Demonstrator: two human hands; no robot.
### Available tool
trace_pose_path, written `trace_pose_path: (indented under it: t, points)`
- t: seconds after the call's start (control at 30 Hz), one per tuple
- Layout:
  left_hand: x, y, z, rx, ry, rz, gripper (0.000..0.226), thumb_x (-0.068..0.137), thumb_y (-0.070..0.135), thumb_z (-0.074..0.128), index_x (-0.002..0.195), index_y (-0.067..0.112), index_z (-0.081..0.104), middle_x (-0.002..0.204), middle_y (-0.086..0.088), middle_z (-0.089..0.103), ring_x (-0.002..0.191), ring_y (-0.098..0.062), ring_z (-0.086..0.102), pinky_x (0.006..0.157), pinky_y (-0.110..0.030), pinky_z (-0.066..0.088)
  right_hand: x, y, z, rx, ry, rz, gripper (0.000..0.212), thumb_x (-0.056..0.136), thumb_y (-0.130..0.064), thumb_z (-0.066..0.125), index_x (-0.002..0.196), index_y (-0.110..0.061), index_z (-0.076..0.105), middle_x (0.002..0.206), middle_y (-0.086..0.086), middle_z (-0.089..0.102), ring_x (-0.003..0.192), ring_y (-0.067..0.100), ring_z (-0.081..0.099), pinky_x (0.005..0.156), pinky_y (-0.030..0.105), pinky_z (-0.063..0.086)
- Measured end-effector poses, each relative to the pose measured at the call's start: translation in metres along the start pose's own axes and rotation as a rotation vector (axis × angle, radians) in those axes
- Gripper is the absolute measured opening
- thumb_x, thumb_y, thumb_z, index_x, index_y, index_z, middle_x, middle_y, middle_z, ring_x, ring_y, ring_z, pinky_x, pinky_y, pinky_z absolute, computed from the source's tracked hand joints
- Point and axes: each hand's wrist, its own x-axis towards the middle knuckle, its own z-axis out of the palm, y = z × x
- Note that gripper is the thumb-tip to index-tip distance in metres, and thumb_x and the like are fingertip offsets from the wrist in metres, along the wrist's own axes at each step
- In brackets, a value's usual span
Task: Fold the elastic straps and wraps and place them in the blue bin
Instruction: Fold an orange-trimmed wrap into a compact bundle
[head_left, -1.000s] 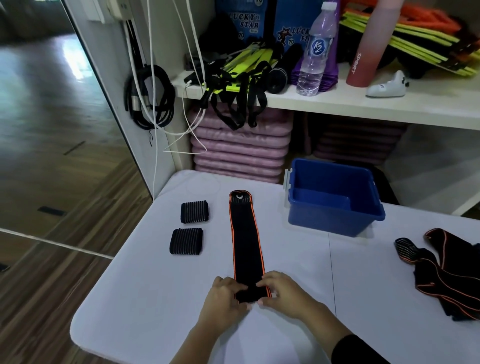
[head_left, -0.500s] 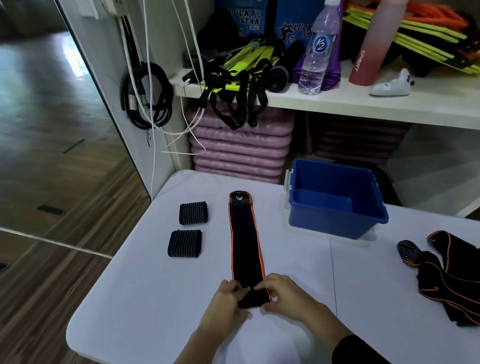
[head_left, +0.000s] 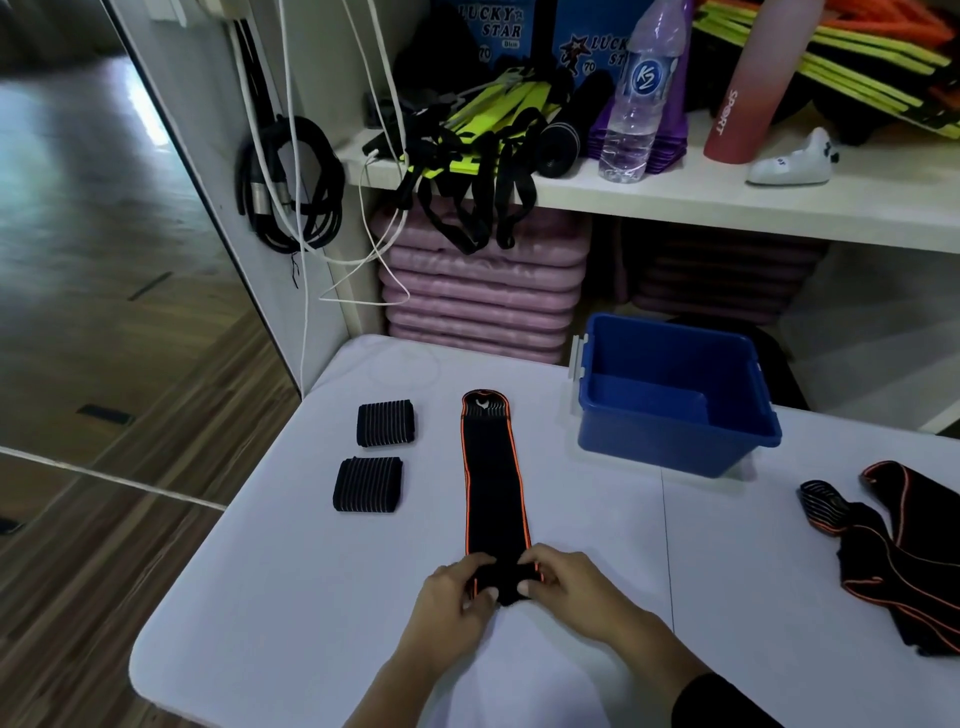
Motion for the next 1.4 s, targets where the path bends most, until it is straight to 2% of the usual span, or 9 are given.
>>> trace_pose_path:
  t: [0.13, 0.27, 0.4, 0.53, 0.73, 0.9, 1.07, 1.3, 1.4]
  points:
    - [0.005, 0.001, 0.003, -0.008, 0.058, -0.101, 0.033, 0.092, 0.025, 0.054, 0.125, 0.02, 0.057, 0.091, 0.004, 0.057, 0.085, -0.009, 0.056, 0.071, -0.003, 0.039, 0.005, -0.003, 0.004, 0.082, 0.075, 0.047, 0.005, 0.087, -0.029, 0.06, 0.092, -0.031, 0.059, 0.063, -0.006, 0.048, 0.057, 0.005, 0.044, 0.06, 0.016, 0.036]
    - [0.009, 0.004, 0.008, 0.078, 0.152, -0.121, 0.026, 0.09, 0.026, 0.057, 0.114, 0.017, 0.063, 0.097, 0.002, 0.044, 0.078, -0.012, 0.054, 0.068, -0.012, 0.037, 0.01, -0.005, 0.014, 0.048, 0.184, 0.112, 0.011, 0.084, -0.028, 0.064, 0.093, -0.024, 0.059, 0.062, -0.006, 0.048, 0.056, 0.006, 0.044, 0.059, 0.018, 0.038]
    - [0.01, 0.001, 0.011, 0.164, 0.165, 0.024, 0.012, 0.087, 0.018, 0.059, 0.095, 0.016, 0.068, 0.089, 0.006, 0.05, 0.081, -0.011, 0.052, 0.063, -0.009, 0.033, 0.009, -0.004, 0.014, -0.089, 0.283, -0.085, 0.011, 0.08, -0.019, 0.067, 0.09, -0.021, 0.064, 0.091, -0.011, 0.049, 0.082, 0.0, 0.047, 0.074, 0.012, 0.04]
    - [0.003, -0.006, 0.009, 0.21, 0.059, 0.117, 0.034, 0.085, 0.031, 0.052, 0.11, 0.015, 0.067, 0.1, -0.001, 0.061, 0.096, -0.015, 0.057, 0.08, -0.013, 0.039, 0.008, -0.003, 0.011, -0.19, 0.2, -0.196, 0.014, 0.087, -0.023, 0.061, 0.096, -0.02, 0.071, 0.096, -0.008, 0.063, 0.093, 0.001, 0.048, 0.082, 0.009, 0.035]
    - [0.001, -0.015, 0.003, 0.294, -0.066, 0.182, 0.058, 0.08, 0.033, 0.06, 0.135, 0.021, 0.047, 0.118, 0.004, 0.043, 0.109, -0.009, 0.046, 0.089, -0.006, 0.031, 0.003, 0.01, 0.0, -0.27, 0.014, -0.244, 0.046, 0.073, -0.025, 0.074, 0.118, -0.021, 0.062, 0.118, -0.008, 0.054, 0.108, 0.005, 0.048, 0.092, 0.012, 0.039]
    - [0.005, -0.011, -0.001, 0.271, -0.026, 0.158, 0.057, 0.081, 0.046, 0.044, 0.131, 0.02, 0.051, 0.113, 0.004, 0.053, 0.107, -0.008, 0.048, 0.086, -0.011, 0.038, 0.006, 0.006, -0.001, -0.207, 0.068, -0.173, 0.037, 0.078, -0.027, 0.059, 0.115, -0.032, 0.059, 0.104, -0.007, 0.06, 0.094, 0.004, 0.052, 0.081, 0.01, 0.04]
    - [0.008, -0.005, -0.002, 0.164, 0.036, 0.032, 0.025, 0.092, 0.028, 0.048, 0.116, 0.025, 0.058, 0.089, 0.005, 0.051, 0.086, -0.011, 0.05, 0.075, -0.019, 0.039, 0.005, 0.0, 0.003, -0.105, 0.062, -0.06, 0.019, 0.092, -0.037, 0.051, 0.107, -0.027, 0.051, 0.076, -0.006, 0.05, 0.066, 0.006, 0.048, 0.065, 0.023, 0.041]
    - [0.008, 0.0, 0.007, 0.182, 0.189, 0.115, 0.016, 0.085, 0.014, 0.059, 0.099, 0.018, 0.064, 0.091, 0.007, 0.047, 0.083, -0.007, 0.047, 0.071, -0.017, 0.04, 0.01, 0.0, 0.011, -0.146, 0.261, -0.192, 0.012, 0.088, -0.021, 0.059, 0.098, -0.022, 0.064, 0.099, -0.013, 0.048, 0.087, -0.001, 0.046, 0.079, 0.009, 0.037]
    - [0.002, -0.006, 0.005, 0.174, 0.124, 0.163, 0.027, 0.081, 0.031, 0.06, 0.104, 0.019, 0.067, 0.098, 0.006, 0.057, 0.091, -0.008, 0.052, 0.078, -0.022, 0.047, 0.008, 0.004, 0.008, -0.166, 0.219, -0.211, 0.024, 0.087, -0.031, 0.061, 0.11, -0.024, 0.066, 0.104, -0.013, 0.056, 0.098, 0.0, 0.047, 0.086, 0.008, 0.035]
